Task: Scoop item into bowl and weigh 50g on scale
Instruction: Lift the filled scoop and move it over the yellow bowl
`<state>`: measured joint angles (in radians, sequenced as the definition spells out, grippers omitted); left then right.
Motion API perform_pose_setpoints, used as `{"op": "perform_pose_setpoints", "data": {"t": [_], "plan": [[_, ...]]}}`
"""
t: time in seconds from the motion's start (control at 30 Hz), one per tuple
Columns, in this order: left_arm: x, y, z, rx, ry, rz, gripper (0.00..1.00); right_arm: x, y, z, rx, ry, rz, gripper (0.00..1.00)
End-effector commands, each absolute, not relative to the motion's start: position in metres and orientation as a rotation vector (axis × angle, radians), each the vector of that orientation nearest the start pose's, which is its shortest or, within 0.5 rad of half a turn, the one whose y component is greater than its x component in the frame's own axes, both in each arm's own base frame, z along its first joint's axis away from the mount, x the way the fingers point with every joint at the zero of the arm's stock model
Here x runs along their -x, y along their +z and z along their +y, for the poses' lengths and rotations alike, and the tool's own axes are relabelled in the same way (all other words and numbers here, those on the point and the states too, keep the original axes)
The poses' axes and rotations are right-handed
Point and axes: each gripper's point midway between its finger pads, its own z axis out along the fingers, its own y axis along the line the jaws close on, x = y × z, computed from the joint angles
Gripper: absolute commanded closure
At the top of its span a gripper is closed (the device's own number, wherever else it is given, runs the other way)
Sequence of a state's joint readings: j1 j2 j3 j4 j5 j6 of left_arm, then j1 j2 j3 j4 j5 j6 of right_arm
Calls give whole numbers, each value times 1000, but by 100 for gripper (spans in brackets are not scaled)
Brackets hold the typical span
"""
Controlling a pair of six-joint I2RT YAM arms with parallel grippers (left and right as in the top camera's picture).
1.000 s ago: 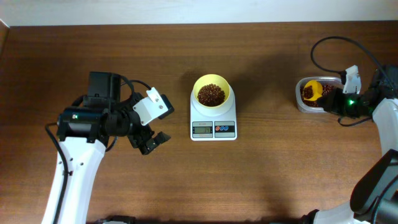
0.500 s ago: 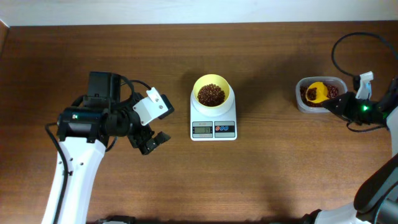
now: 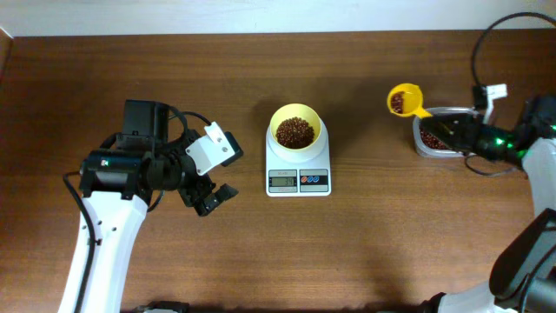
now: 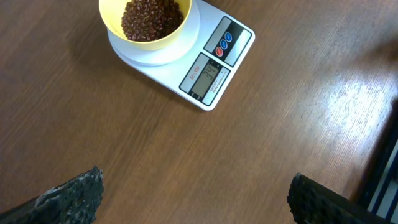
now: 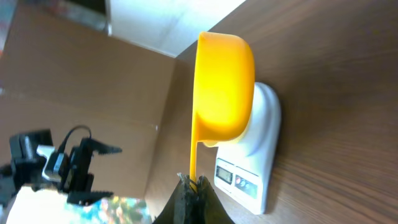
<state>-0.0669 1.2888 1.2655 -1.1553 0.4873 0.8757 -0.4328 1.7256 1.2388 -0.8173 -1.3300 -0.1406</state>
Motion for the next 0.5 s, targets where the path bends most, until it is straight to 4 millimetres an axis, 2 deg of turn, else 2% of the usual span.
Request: {"op": "perform_pose_setpoints", "data": {"t": [0.0, 0.2, 0.27, 0.33, 0.47], "plan": [[-274, 216, -102, -1296, -398, 2201, 1, -376, 210, 51, 83, 1578, 2074, 96], [-274, 216, -102, -1296, -398, 2201, 1, -362, 211, 132, 345, 1677, 2104, 96], [-274, 216, -102, -1296, -398, 2201, 1, -359, 213, 150, 411, 1695, 2098, 96], [-274, 216, -102, -1297, -398, 2201, 1, -359, 212, 160, 464, 1675, 2091, 96], [-274, 216, -102, -1297, -398, 2201, 1, -365, 196, 172, 517, 1540, 2162, 96]]}}
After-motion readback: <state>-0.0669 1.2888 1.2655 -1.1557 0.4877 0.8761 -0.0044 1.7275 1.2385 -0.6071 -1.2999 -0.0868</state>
